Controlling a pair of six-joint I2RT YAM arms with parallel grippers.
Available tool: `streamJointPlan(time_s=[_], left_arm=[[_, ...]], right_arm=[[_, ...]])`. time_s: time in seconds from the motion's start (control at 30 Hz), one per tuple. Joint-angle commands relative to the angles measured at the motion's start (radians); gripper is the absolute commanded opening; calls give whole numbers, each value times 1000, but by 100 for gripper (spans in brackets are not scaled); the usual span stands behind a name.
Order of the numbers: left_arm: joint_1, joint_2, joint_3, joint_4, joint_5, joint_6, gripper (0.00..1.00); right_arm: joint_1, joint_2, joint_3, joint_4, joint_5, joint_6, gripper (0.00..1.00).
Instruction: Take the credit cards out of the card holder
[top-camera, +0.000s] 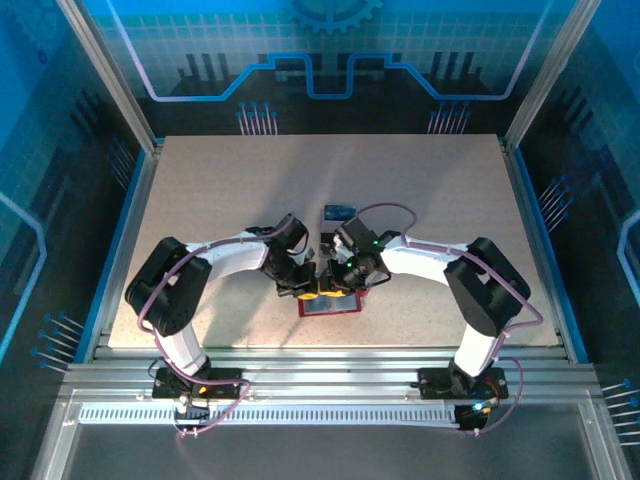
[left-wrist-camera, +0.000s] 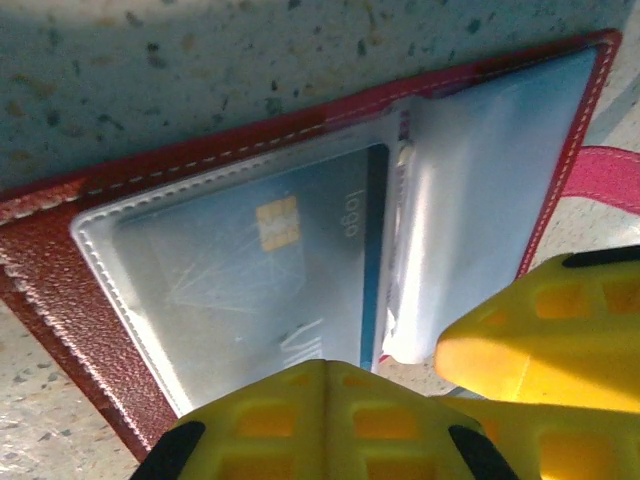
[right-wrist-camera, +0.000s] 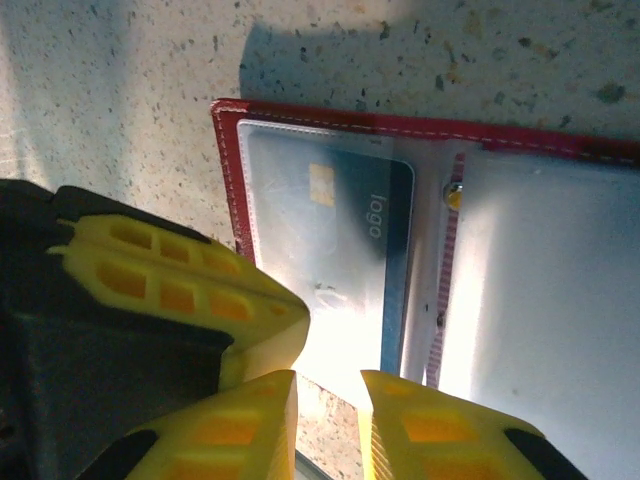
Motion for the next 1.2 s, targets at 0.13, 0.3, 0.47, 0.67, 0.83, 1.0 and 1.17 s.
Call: streamJointPlan(time_s=[0.13, 0.3, 0.47, 0.67, 0.83, 1.0, 1.17], left_arm=[[15, -10, -36, -23, -6, 22, 0], [21, -14, -43, -23, -13, 28, 0], [27, -14, -45, -30, -12, 34, 0], [30, -4, -47, -32, -15, 41, 0], [30, 1, -54, -27, -15, 41, 0], [32, 4, -63, -21, -15, 39, 0], [31, 4, -72, -19, -15, 37, 0]], right_arm=[[-9, 47, 39, -10, -17, -10, 22], [-11, 78, 59, -6, -28, -12, 21], [-12, 103, 75, -4, -32, -14, 19], [-11, 101, 71, -8, -18, -14, 19], [-10, 97, 55, -13, -13, -18, 19], [-9, 108, 52, -23, -7, -28, 20], [-7, 111, 48, -41, 15, -37, 21]])
